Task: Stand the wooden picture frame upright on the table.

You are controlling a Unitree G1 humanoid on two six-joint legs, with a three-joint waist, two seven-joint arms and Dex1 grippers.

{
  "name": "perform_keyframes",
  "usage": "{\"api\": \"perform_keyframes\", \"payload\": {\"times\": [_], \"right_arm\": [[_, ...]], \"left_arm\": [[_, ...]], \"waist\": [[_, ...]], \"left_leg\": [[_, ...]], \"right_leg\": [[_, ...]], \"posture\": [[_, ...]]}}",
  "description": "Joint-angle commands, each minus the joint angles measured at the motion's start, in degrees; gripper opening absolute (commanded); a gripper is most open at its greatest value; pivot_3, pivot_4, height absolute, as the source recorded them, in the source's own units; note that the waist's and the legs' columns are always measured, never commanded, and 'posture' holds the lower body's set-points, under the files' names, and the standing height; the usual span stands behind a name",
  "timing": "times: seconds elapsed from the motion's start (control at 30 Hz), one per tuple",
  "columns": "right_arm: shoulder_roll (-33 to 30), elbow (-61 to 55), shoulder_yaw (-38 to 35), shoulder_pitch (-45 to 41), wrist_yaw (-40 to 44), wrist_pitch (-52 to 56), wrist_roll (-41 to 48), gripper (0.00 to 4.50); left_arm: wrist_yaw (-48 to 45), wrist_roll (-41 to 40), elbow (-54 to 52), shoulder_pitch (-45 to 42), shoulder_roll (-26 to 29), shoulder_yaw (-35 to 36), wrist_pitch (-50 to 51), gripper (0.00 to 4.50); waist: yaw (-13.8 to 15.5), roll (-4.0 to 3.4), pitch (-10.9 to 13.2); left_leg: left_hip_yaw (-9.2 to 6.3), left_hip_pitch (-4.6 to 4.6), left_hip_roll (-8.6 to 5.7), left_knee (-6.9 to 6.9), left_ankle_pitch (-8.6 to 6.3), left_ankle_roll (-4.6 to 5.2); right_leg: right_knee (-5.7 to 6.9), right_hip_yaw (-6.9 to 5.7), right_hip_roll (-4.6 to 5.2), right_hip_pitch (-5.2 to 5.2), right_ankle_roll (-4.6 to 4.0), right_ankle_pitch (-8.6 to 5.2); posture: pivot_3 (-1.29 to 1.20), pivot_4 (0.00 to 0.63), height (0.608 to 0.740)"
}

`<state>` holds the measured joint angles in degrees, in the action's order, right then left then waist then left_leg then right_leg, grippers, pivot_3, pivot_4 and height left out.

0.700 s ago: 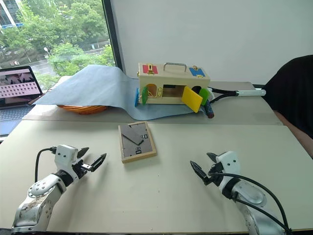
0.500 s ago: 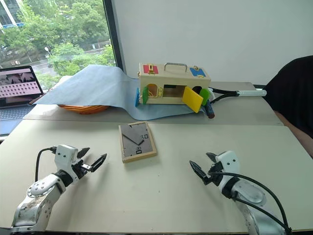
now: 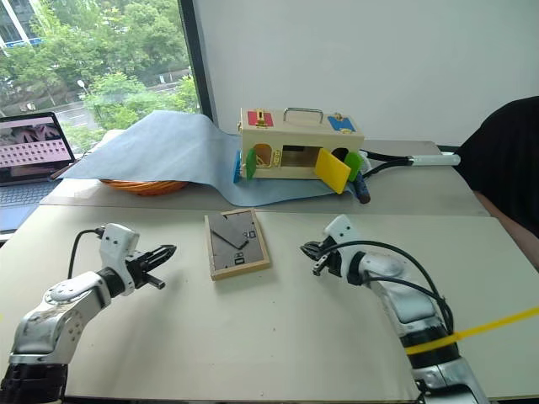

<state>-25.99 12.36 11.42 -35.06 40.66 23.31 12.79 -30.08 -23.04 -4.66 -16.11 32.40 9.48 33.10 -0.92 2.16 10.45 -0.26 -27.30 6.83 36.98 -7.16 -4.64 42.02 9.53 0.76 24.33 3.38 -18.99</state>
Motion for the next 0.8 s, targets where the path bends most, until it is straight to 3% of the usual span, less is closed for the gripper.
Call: {"api": "perform_keyframes", "payload": {"times": [0.03,0.2,0.33,0.5,0.8], "right_arm": [[4.1,12.2,1.9,-7.3,1.0,-8.1,-4.3,0.03],[9.8,29.3,1.5,-15.9,-0.1,-15.6,-8.0,0.03],[12.5,35.0,1.0,-18.5,2.5,-19.4,-8.8,0.03],[12.3,20.5,2.6,-10.8,12.4,-14.7,-5.6,0.03],[4.4,-13.1,3.8,7.3,13.7,3.9,-3.2,0.03]], "left_arm": [[2.8,2.8,2.1,-4.0,-1.9,-2.3,0.0,0.00],[3.7,6.0,6.9,-7.9,-5.8,-6.9,-0.8,0.00],[2.8,6.5,7.5,-9.2,-8.4,-8.8,-0.3,0.00],[-1.8,3.8,2.0,-6.9,-8.3,-11.6,4.0,0.00],[-9.0,0.3,-9.6,4.9,-0.1,-11.7,13.0,0.00]], "waist": [[0.0,0.01,0.0],[0.2,0.00,0.0],[0.1,0.00,0.0],[0.2,-0.01,0.0],[-0.2,-0.30,-0.2]], "left_leg": [[-0.02,0.04,0.00,0.00,0.00,0.00],[-0.09,-0.04,0.00,-0.07,-0.01,-0.01],[-0.15,-0.02,0.00,-0.05,0.00,-0.01],[-0.25,-0.03,0.00,-0.06,-0.01,-0.02],[-0.37,0.02,0.00,-0.11,-0.04,-0.07]], "right_leg": [[0.00,-0.03,0.00,-0.08,0.00,0.00],[-0.01,-0.15,0.00,-0.05,-0.03,0.02],[0.02,-0.22,0.00,-0.08,-0.06,0.03],[0.03,-0.33,0.00,-0.13,-0.06,0.03],[0.03,-0.43,0.00,-0.19,-0.14,-0.02]], "posture": [[0.00,0.150,0.670],[0.00,0.150,0.670],[0.00,0.150,0.670],[0.00,0.150,0.670],[0.00,0.150,0.670]]}}
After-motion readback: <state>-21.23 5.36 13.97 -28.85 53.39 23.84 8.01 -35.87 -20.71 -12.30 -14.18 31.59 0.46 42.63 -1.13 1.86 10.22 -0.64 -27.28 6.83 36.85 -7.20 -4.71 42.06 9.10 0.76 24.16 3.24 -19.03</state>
